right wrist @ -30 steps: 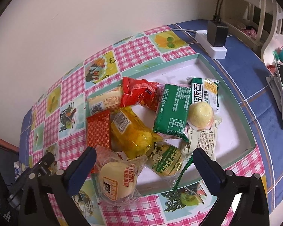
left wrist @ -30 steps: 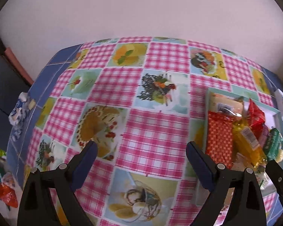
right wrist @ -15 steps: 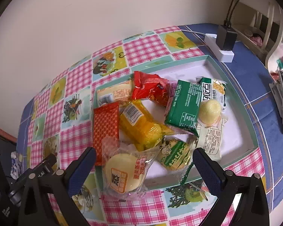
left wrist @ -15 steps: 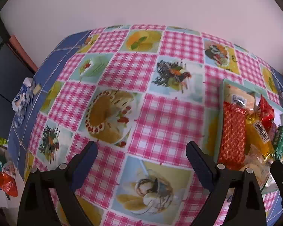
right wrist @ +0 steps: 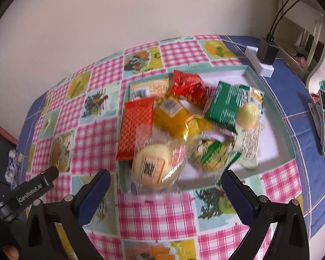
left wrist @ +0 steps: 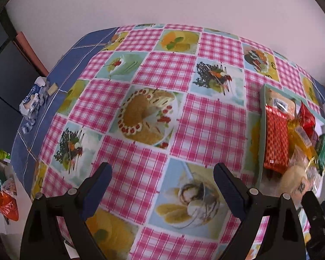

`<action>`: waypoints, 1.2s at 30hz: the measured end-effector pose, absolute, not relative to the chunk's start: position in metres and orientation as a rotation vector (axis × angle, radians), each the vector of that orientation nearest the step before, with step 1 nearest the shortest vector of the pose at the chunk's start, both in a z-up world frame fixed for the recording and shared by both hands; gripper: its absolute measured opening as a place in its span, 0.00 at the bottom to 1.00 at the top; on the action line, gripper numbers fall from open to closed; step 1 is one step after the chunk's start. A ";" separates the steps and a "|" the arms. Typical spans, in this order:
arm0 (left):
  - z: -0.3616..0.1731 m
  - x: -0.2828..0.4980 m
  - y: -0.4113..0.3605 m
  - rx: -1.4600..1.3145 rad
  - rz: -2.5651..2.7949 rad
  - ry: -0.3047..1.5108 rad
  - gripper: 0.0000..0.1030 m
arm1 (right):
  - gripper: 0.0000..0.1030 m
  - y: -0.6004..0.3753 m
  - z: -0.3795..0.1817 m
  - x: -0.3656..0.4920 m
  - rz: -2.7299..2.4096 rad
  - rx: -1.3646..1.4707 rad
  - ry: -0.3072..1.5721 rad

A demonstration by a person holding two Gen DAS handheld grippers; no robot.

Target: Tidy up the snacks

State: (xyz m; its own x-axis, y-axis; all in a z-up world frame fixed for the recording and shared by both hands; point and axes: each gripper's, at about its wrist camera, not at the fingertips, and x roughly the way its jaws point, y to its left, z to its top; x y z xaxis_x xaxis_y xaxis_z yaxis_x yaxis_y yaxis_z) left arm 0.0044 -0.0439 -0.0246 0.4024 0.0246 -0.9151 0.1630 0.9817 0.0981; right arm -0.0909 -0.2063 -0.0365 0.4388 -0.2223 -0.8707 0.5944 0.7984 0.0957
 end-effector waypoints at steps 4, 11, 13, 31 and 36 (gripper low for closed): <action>-0.027 -0.009 -0.039 0.192 -0.101 1.157 0.92 | 1.00 -0.199 -0.040 -0.101 -0.527 0.404 1.010; -0.027 -0.028 -0.029 0.197 -0.116 1.141 0.92 | 1.00 -0.193 -0.039 -0.113 -0.531 0.396 1.000; -0.025 -0.031 -0.027 0.192 -0.121 1.132 0.92 | 1.00 -0.190 -0.039 -0.116 -0.534 0.391 1.001; -0.002 -0.047 -0.010 0.128 -0.165 1.046 0.92 | 1.00 -0.182 -0.017 -0.136 -0.569 0.362 0.912; -0.001 -0.046 -0.011 0.126 -0.176 1.044 0.92 | 1.00 -0.183 -0.017 -0.135 -0.569 0.362 0.910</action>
State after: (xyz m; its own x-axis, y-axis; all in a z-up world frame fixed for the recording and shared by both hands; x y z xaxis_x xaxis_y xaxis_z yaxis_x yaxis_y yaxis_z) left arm -0.0464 -0.0111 -0.0010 0.4907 -0.0844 -0.8672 0.2041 0.9787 0.0203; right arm -0.1350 -0.1828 -0.0175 0.4832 -0.3065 -0.8201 0.6025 0.7960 0.0575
